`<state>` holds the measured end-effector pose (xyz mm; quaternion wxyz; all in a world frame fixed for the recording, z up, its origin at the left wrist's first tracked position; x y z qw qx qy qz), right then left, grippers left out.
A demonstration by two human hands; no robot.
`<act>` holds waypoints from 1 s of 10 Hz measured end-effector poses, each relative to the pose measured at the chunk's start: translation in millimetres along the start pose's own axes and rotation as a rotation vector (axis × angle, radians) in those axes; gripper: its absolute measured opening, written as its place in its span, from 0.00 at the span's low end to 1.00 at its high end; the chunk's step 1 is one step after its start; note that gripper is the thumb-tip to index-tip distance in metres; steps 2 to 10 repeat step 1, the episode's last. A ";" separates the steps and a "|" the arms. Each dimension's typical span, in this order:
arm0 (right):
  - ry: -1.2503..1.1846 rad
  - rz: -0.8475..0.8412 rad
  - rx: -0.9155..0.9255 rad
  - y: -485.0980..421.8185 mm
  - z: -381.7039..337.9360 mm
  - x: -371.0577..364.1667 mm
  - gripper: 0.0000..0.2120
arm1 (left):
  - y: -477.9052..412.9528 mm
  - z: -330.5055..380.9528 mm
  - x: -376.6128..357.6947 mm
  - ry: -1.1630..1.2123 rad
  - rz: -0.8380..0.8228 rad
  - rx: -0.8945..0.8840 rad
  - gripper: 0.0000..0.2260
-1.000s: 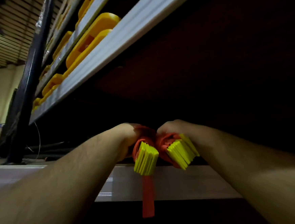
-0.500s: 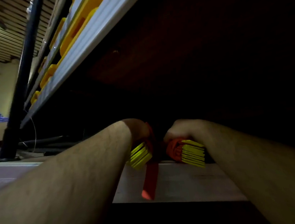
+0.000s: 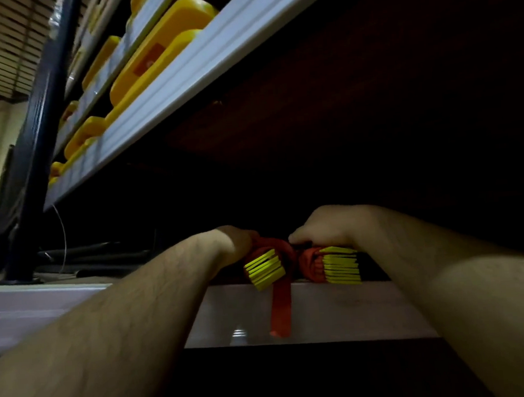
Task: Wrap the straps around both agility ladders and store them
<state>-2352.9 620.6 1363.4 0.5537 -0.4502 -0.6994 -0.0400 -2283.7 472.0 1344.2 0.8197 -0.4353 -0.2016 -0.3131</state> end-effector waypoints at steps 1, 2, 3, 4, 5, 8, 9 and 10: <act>-0.075 0.139 -0.034 20.3 -4.9 10.9 0.22 | 9.5 -24.4 20.0 0.101 0.096 0.002 0.12; -0.075 0.139 -0.034 20.3 -4.9 10.9 0.22 | 9.5 -24.4 20.0 0.101 0.096 0.002 0.12; -0.075 0.139 -0.034 20.3 -4.9 10.9 0.22 | 9.5 -24.4 20.0 0.101 0.096 0.002 0.12; -0.075 0.139 -0.034 20.3 -4.9 10.9 0.22 | 9.5 -24.4 20.0 0.101 0.096 0.002 0.12; -0.075 0.139 -0.034 20.3 -4.9 10.9 0.22 | 9.5 -24.4 20.0 0.101 0.096 0.002 0.12; -0.075 0.139 -0.034 20.3 -4.9 10.9 0.22 | 9.5 -24.4 20.0 0.101 0.096 0.002 0.12; -0.075 0.139 -0.034 20.3 -4.9 10.9 0.22 | 9.5 -24.4 20.0 0.101 0.096 0.002 0.12; -0.075 0.139 -0.034 20.3 -4.9 10.9 0.22 | 9.5 -24.4 20.0 0.101 0.096 0.002 0.12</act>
Point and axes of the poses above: each hand's wrist, its own y-axis away from the middle knuckle, its own x-axis out of the back of the hand, z = x × y, the point moved 10 cm from there along -y, towards the middle knuckle, and after that the axes turned 7 degrees about -y, right-handed, at the moved point
